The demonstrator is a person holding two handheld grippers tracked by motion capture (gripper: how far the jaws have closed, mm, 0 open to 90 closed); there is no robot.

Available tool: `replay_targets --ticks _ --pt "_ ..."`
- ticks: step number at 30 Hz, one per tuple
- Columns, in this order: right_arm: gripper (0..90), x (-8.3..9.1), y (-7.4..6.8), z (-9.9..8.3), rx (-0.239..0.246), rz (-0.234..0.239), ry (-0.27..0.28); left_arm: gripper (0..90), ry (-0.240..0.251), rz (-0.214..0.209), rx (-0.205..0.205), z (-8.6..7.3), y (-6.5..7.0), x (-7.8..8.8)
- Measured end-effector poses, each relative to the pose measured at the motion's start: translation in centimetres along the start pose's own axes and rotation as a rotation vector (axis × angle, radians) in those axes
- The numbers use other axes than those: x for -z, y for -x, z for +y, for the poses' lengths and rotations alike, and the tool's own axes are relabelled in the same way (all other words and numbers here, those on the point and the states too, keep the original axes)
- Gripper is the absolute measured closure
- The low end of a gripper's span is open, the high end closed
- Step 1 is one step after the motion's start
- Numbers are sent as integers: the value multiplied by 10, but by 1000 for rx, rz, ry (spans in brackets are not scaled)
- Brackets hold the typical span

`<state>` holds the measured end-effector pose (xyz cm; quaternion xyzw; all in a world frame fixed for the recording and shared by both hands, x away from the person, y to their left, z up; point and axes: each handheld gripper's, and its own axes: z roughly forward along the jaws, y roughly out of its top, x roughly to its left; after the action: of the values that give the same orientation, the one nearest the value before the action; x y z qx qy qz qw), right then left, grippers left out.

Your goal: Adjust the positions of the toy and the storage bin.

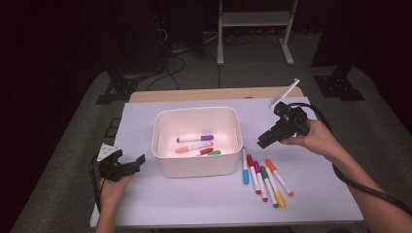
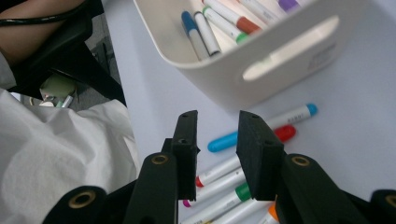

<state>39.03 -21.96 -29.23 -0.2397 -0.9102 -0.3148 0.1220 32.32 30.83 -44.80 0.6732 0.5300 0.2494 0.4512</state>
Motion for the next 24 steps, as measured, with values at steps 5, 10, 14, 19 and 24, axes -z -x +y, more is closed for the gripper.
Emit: replay_targets --ticks 5,10,14,19,24 --pt "674 -6 16 -28 -51 1 15 0 0 3 1 0 -1 1" --pt "663 -20 31 -58 -102 -14 -3 0 0 6 4 -1 -2 1" --pt "663 -32 42 -76 -141 -9 -9 0 -2 6 4 -1 -2 1" --pt "649 -43 51 -95 -173 -24 -16 0 -4 7 2 -1 -2 1" --pt "648 -53 56 -109 -192 -25 -10 0 -2 6 3 -1 -2 2"
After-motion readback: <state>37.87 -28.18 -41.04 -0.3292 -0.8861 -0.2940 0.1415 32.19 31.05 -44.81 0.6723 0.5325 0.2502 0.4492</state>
